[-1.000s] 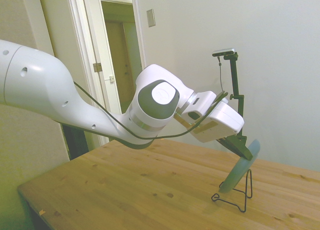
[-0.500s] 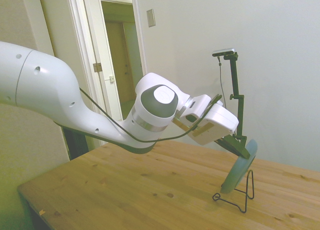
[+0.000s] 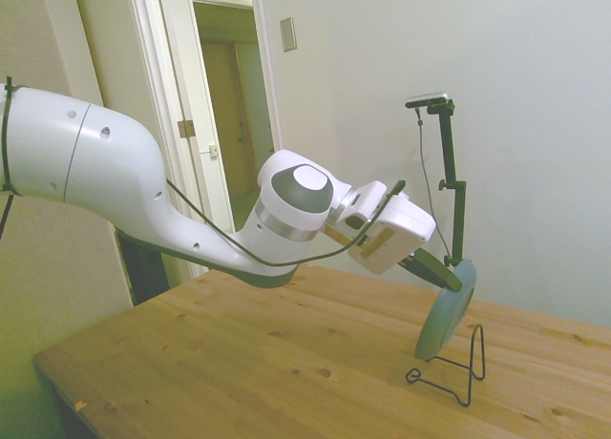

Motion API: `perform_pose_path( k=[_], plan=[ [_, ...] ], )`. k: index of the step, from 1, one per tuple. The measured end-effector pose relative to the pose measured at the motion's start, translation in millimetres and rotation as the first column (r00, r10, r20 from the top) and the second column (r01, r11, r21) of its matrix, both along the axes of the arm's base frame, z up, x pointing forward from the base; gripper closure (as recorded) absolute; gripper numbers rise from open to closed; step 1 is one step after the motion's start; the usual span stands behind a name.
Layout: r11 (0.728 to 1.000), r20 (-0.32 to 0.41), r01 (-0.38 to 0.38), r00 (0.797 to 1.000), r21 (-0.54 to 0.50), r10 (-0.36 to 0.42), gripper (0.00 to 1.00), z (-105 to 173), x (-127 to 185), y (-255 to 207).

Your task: Load the plate

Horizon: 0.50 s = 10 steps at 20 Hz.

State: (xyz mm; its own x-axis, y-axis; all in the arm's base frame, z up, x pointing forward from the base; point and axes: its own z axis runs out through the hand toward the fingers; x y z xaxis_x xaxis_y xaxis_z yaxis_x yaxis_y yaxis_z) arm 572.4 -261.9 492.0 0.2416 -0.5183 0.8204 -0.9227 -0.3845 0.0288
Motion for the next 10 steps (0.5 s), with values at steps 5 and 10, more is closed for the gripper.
perform_pose_path(
  k=[5, 10],
  plan=[
    [0.999, -0.028, 0.002, 1.000, -0.044, -0.003, 1.00, -17, 0, 14],
    [0.999, -0.034, 0.006, 0.999, -0.054, -0.008, 1.00, -25, -2, 18]
  ],
)
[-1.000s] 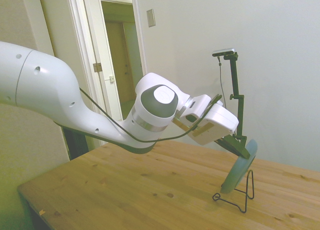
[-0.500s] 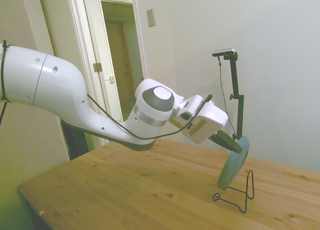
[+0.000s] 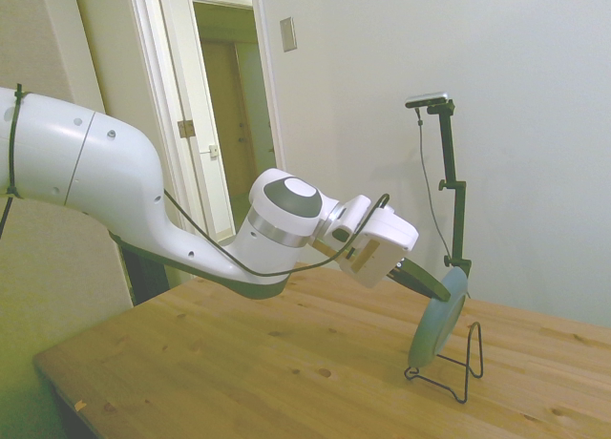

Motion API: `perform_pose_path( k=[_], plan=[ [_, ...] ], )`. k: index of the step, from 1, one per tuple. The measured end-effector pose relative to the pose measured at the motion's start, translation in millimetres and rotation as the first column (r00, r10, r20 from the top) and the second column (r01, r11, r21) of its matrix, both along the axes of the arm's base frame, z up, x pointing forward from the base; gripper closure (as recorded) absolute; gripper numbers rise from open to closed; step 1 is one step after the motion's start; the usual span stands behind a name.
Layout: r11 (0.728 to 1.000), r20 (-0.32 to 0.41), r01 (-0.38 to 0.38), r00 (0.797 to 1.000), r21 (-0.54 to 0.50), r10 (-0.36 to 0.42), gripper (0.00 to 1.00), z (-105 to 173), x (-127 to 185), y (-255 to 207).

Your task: Load the plate

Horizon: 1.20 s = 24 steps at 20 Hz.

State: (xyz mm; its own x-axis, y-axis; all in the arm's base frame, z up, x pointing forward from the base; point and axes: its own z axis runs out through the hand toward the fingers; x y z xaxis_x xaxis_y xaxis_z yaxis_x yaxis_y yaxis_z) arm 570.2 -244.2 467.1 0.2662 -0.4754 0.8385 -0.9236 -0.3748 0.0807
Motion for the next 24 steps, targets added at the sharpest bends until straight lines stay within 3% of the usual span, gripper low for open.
perform_pose_path(
  k=[8, 24],
  plan=[
    [1.000, 0.015, -0.007, 1.000, -0.021, 0.007, 1.00, 12, -6, 2],
    [0.999, 0.013, 0.021, 1.000, -0.032, -0.021, 1.00, 6, 0, -12]
  ],
)
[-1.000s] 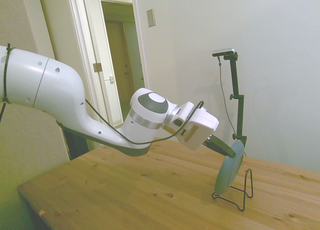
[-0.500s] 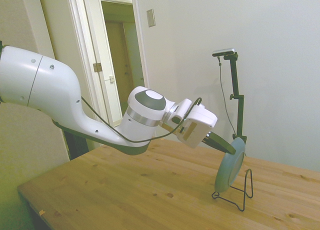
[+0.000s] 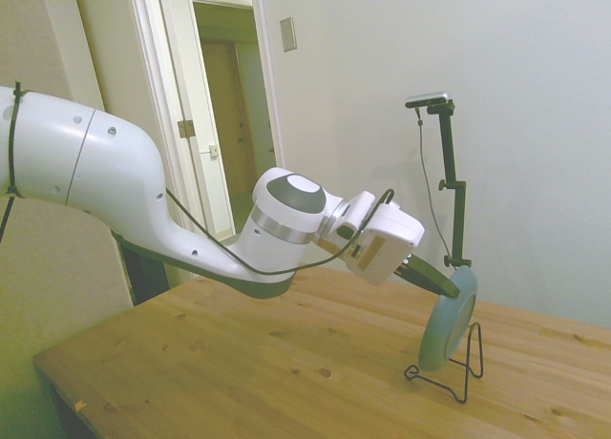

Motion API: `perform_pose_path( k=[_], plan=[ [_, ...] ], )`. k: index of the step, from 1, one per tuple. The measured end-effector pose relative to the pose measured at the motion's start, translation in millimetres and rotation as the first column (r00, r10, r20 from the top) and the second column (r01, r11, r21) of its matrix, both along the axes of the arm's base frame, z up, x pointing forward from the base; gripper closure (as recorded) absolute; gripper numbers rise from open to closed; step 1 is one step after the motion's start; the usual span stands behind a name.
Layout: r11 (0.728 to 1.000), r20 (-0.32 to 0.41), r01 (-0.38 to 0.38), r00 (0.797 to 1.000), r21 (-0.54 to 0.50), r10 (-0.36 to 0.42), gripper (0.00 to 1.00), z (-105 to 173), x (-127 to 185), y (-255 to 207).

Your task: Load the plate

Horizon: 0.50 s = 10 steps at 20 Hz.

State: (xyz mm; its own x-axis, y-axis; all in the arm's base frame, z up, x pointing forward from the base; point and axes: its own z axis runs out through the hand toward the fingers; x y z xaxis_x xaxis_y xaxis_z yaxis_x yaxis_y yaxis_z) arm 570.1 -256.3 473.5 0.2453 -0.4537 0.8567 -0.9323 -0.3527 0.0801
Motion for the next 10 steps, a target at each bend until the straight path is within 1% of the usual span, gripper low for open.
perform_pose_path(
  k=[8, 9, 10],
  plan=[
    [1.000, -0.015, 0.000, 1.000, 0.002, 0.000, 1.00, -9.9, 3.8, -1.1],
    [1.000, -0.016, 0.000, 1.000, 0.002, 0.000, 0.00, -10.1, 3.8, -1.3],
    [1.000, -0.017, 0.003, 1.000, 0.001, -0.003, 0.00, -10.1, 3.5, -1.7]
  ],
)
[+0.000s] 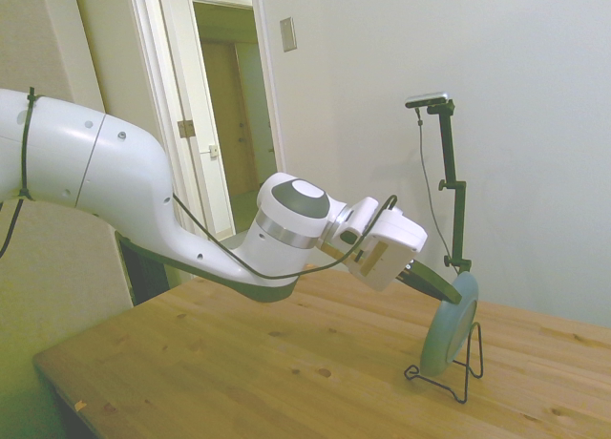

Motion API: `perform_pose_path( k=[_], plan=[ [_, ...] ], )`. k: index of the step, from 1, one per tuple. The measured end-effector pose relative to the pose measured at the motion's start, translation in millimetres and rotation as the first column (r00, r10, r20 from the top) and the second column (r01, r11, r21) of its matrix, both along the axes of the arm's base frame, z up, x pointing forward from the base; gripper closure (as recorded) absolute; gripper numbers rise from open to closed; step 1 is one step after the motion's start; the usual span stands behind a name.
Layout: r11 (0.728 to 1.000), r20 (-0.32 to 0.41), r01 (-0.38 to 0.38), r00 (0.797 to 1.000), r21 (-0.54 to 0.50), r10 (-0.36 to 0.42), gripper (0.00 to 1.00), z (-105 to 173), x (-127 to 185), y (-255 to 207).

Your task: Load the plate

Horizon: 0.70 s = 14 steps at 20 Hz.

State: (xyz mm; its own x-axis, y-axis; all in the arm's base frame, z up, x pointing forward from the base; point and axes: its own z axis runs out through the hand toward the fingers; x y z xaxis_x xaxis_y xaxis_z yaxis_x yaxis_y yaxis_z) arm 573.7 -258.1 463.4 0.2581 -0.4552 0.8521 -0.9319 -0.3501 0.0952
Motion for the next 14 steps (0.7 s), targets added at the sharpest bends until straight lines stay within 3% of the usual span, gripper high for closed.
perform_pose_path(
  k=[14],
  plan=[
    [1.000, -0.002, 0.005, 1.000, -0.023, -0.005, 0.00, 1.6, -1.3, -1.7]
  ],
)
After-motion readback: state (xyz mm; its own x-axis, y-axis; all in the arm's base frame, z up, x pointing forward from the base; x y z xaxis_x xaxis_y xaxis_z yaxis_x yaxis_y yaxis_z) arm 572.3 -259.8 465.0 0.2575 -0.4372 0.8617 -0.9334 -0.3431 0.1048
